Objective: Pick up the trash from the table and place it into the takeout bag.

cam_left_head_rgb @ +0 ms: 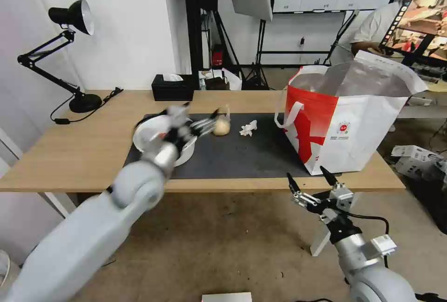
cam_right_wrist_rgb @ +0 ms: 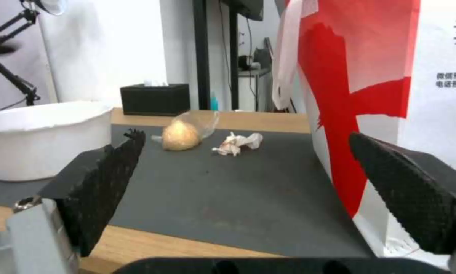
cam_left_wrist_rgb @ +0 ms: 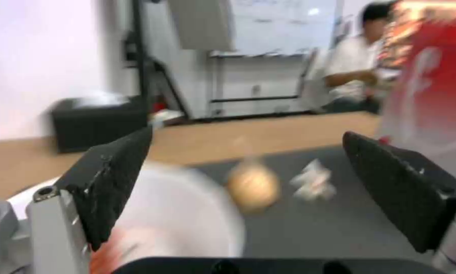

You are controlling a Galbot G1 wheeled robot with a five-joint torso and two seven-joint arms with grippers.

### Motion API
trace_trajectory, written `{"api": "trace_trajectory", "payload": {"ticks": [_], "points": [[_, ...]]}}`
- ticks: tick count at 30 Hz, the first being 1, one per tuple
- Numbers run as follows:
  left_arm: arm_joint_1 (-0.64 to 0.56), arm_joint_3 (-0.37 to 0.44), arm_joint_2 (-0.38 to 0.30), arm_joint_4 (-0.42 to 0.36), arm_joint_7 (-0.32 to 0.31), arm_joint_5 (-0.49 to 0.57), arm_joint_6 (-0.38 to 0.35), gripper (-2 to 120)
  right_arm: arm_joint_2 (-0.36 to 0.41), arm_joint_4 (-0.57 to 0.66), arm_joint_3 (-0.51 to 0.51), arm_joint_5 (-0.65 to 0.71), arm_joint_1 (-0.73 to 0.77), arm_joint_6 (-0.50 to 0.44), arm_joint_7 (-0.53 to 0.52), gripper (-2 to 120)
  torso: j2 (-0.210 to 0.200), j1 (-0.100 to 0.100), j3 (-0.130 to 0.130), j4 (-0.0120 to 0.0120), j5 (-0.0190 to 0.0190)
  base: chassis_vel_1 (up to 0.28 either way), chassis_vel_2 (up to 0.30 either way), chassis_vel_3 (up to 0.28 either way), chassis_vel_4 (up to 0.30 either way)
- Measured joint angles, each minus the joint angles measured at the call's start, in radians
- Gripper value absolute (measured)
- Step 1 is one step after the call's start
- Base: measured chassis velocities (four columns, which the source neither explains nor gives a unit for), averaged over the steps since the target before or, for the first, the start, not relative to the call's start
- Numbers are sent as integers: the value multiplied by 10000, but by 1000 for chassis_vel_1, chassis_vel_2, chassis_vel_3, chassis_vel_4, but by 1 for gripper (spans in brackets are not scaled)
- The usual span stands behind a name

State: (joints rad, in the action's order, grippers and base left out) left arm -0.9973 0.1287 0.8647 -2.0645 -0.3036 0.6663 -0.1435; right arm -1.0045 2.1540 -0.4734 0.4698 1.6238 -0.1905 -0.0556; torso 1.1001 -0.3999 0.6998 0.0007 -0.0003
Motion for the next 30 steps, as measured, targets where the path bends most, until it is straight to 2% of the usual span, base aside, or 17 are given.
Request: {"api": "trace_trajectory", "payload": {"ticks": [1,3,4,7,8,10,11,14,30], "points": [[-717,330,69,-90,4,-440,205,100,-52,-2,-81,-84,103,-36,-26,100,0,1,0,3,3,0,0,0,0],[-1577,788,331,-207,35,-848,351,100,-197,37,-296,-307,416,-112,-119,100,1,1,-1,-15,0,0,0,0,0],[-1577,788,331,-207,35,-848,351,100,-197,37,-296,-307,416,-112,-119,100,1,1,-1,-15,0,0,0,0,0],[-3035,1653,966,-297,266,-1752,536,100,-272,54,-380,-606,536,-79,-331,100,0,1,0,-9,3,0,0,0,0],[-3035,1653,966,-297,266,-1752,536,100,-272,54,-380,-606,536,-79,-331,100,0,1,0,-9,3,0,0,0,0],[-3880,2173,1527,-255,305,-2612,633,100,-301,69,-382,-666,590,124,-407,100,1,1,1,-4,4,0,0,0,0],[-3880,2173,1527,-255,305,-2612,633,100,-301,69,-382,-666,590,124,-407,100,1,1,1,-4,4,0,0,0,0],[-4808,2747,2099,-237,392,-3343,692,100,-296,-2,-383,-951,737,575,-357,100,1,1,0,-7,3,0,0,0,0],[-5152,2695,2710,-29,425,-4220,683,100,-657,-426,-210,-1312,746,600,-338,100,1,-1,1,-8,4,0,0,0,0]]}}
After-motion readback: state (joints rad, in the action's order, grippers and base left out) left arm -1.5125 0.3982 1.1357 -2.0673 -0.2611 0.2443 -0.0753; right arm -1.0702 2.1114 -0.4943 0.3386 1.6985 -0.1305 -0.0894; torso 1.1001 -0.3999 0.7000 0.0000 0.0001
